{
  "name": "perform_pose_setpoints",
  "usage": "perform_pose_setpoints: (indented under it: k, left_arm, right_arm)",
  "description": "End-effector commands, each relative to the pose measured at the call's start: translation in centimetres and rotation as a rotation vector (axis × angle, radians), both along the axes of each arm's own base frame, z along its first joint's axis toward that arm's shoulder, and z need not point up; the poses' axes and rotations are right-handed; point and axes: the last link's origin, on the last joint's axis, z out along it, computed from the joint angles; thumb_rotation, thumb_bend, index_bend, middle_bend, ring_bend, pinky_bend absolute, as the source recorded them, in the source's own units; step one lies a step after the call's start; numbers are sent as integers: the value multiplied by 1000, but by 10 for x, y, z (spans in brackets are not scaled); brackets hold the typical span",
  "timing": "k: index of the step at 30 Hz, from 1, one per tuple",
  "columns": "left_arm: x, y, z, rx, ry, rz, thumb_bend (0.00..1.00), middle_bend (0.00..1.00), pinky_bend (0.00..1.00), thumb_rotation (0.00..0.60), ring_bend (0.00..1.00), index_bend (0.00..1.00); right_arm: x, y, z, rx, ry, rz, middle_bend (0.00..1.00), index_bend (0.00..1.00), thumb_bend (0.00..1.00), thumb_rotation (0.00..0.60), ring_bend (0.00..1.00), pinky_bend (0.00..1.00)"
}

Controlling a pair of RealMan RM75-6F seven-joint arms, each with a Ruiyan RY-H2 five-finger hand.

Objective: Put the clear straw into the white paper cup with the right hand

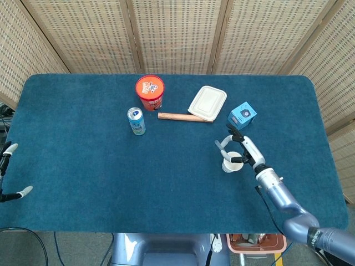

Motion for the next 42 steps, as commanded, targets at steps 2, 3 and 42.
perform_pose_setpoints:
  k: [2,3,42]
  left_arm:
    - [0,1,-1,-1,2,2,60,0,0,600,0,0]
    - [0,1,-1,-2,2,2,60,0,0,600,0,0]
    - [0,0,-2,-3,6,4,59,0,0,600,0,0]
  right_arm:
    - [-8,-2,-6,8,1,-22,0,708,469,600,0,0]
    - [-9,-2,-6,9,1,-25,0,708,469,600,0,0]
    - [-25,8,-4,21,40,84,0,123,391,600,0,0]
